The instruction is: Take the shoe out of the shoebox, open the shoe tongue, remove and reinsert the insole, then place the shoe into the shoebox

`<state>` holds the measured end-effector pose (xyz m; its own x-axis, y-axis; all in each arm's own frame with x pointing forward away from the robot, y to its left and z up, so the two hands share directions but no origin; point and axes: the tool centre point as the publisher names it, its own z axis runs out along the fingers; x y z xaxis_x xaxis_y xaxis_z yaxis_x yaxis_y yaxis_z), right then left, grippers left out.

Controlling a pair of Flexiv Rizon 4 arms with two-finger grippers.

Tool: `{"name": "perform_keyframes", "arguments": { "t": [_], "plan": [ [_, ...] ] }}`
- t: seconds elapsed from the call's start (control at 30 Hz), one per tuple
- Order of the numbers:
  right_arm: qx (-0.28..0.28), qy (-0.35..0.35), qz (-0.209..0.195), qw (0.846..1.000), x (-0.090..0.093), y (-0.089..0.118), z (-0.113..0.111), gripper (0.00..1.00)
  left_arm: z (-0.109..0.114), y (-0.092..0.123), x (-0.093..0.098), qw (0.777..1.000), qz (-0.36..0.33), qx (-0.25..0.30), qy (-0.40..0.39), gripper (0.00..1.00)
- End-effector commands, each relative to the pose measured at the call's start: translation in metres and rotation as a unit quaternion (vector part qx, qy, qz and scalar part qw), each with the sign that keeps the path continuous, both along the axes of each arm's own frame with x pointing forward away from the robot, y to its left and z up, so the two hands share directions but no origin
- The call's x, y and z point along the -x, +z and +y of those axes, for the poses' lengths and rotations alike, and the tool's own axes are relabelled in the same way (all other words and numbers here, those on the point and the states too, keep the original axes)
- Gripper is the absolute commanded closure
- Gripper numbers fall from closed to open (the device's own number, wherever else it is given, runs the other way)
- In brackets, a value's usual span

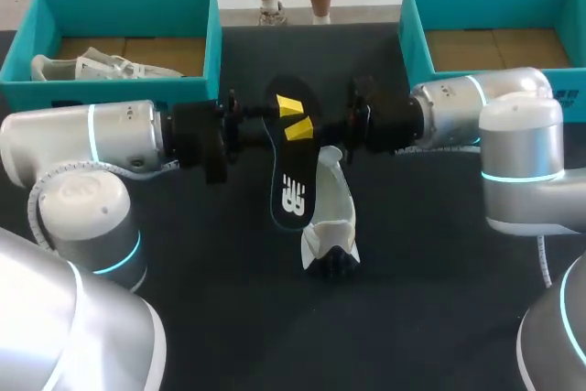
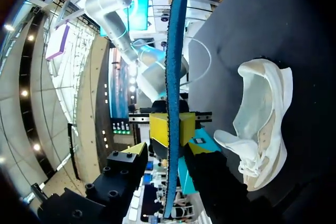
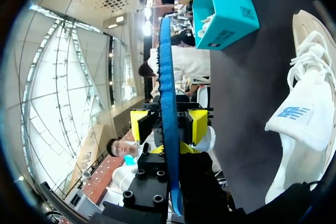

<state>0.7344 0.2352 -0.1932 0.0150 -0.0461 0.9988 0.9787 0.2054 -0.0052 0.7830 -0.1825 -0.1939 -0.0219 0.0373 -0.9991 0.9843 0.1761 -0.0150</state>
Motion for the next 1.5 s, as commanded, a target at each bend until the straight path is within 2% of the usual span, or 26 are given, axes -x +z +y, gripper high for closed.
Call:
{"name": "perform_keyframes", "arguments": {
  "t": [0.03,0.2,0.37,0.43,0.6,0.7,0.73,0.77,0.8,0.93,1.07,1.27,1.37,1.43,1.5],
  "plan": [
    [0.004,-0.001,0.000,1.000,0.002,0.001,-0.002,1.00,0.000,-0.001,0.002,1.000,0.000,0.001,0.006,0.55],
    [0.006,-0.001,0.001,1.000,0.002,0.001,-0.006,1.00,0.000,-0.003,0.001,1.000,-0.002,-0.002,0.008,0.62],
    [0.006,0.001,0.000,1.000,0.001,0.002,-0.006,1.00,-0.001,-0.006,0.002,1.000,0.001,-0.002,0.010,0.84],
    [0.006,0.002,0.000,1.000,0.002,0.002,-0.005,1.00,-0.003,-0.007,0.003,1.000,0.002,-0.001,0.009,0.85],
    [0.005,0.002,0.002,1.000,0.003,0.001,-0.004,1.00,-0.007,-0.008,0.004,1.000,0.000,-0.002,0.006,0.98],
    [0.008,-0.004,0.000,1.000,0.005,0.001,-0.005,1.00,-0.007,-0.009,0.004,1.000,0.004,-0.003,0.004,1.00],
    [0.011,-0.007,-0.001,1.000,0.006,0.001,-0.006,0.94,-0.007,-0.009,0.004,1.000,0.008,-0.001,0.005,1.00],
    [0.014,-0.012,-0.001,1.000,0.007,0.001,-0.009,0.62,-0.005,-0.010,0.003,1.000,0.011,-0.001,0.006,1.00],
    [0.018,-0.016,0.000,1.000,0.009,0.001,-0.012,0.00,-0.004,-0.010,0.003,1.000,0.011,-0.002,0.006,1.00],
    [0.034,-0.036,-0.004,0.999,0.018,0.004,-0.028,0.00,0.006,-0.012,0.003,1.000,0.022,-0.010,0.004,1.00],
    [0.056,-0.049,-0.014,0.997,0.024,0.010,-0.049,0.00,0.016,-0.010,0.011,0.999,0.043,-0.008,-0.004,1.00],
    [0.072,-0.069,-0.007,0.995,0.033,0.011,-0.078,0.00,0.032,-0.005,0.035,0.997,0.080,-0.004,-0.014,1.00],
    [0.083,-0.082,-0.003,0.993,0.031,0.013,-0.087,0.00,0.034,-0.004,0.051,0.995,0.098,-0.001,-0.031,1.00],
    [0.125,-0.142,0.030,0.981,0.027,0.011,-0.098,0.00,0.034,-0.004,0.060,0.992,0.118,-0.003,-0.045,1.00],
    [0.125,-0.142,0.030,0.981,0.027,0.011,-0.098,0.00,0.032,-0.005,0.066,0.989,0.133,-0.004,-0.059,1.00]
  ]
}}
